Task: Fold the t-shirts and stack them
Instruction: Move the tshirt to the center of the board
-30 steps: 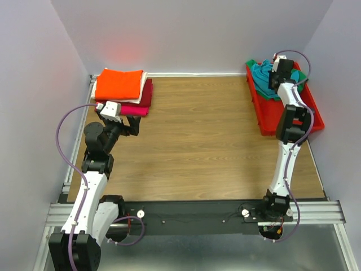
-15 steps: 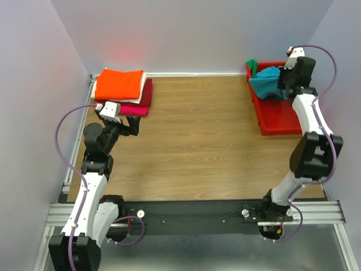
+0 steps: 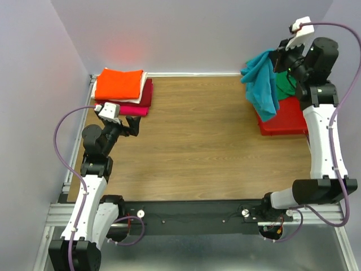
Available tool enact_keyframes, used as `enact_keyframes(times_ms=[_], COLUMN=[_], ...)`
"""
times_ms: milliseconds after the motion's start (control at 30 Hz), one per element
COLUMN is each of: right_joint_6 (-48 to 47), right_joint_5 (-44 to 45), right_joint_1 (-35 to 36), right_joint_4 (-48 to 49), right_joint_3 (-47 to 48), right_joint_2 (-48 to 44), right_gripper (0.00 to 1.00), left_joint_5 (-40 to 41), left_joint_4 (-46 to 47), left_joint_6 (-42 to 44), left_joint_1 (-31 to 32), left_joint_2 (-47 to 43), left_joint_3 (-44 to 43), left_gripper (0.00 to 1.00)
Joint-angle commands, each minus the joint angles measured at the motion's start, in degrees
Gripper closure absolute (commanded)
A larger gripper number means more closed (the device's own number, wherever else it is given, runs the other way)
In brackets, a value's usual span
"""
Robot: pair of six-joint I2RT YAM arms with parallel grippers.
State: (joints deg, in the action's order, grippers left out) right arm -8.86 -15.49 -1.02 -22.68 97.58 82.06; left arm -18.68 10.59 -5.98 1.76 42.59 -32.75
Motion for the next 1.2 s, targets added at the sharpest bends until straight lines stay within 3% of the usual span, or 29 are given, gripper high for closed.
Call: enact_keyframes(times_ms=[0,300,667,800,900,967,1000,1067,1167], right_joint_6=[6.6,16.9,15.4,9.5,6.8,5.8,5.2,1.8,-6.8], right_joint_5=[-15.0,-37.4,-40.9,-28.6,-11.8,-10.4,-9.4,-9.5,-21.5], right_joint_1=[0.8,3.8,12.0,11.8,9.9,7.8,6.7,6.5,6.5], right_joint_4=[-4.7,-0.2,4.4,4.1,4.1,4.0,3.9,3.2,0.0], right_joint_3=[9.6,9.6,-12.5,-20.3,-25.1,-26.6,-28.5,-30.5,-35.2], right_joint_2=[-2.1,-4.1,-5.8,-4.5,-2.1,-0.3,-0.1,-0.2,-2.2], right_gripper=[0.99,0.99,0.98,0.7,0.52,0.38,0.23,0.13,0.08], left_joint_5=[-0.9,-1.1,-2.5,-4.3,-7.5,-9.5,-10.7,-14.3,-18.0], left_joint_4=[0.7,0.7,1.0,1.4,2.7,3.2,3.6,3.8,3.8], left_joint_6=[-0.4,0.1,0.5,0.6,0.0,-0.8,-1.2,-1.7,-1.4], left_joint_1=[0.3,0.3,0.3,0.4,0.6,1.1,1.5,2.4,3.7], left_joint_2=[-0.6,0.3,-0.1,-0.9,-0.4,0.5,2.0,4.0,7.2], left_joint_3=[-0.1,-0.3,-0.3,-0.1,0.1,0.1,0.1,-0.2,-0.4], left_gripper=[0.02,0.02,0.02,0.02,0.02,0.02,0.02,0.02,0.02])
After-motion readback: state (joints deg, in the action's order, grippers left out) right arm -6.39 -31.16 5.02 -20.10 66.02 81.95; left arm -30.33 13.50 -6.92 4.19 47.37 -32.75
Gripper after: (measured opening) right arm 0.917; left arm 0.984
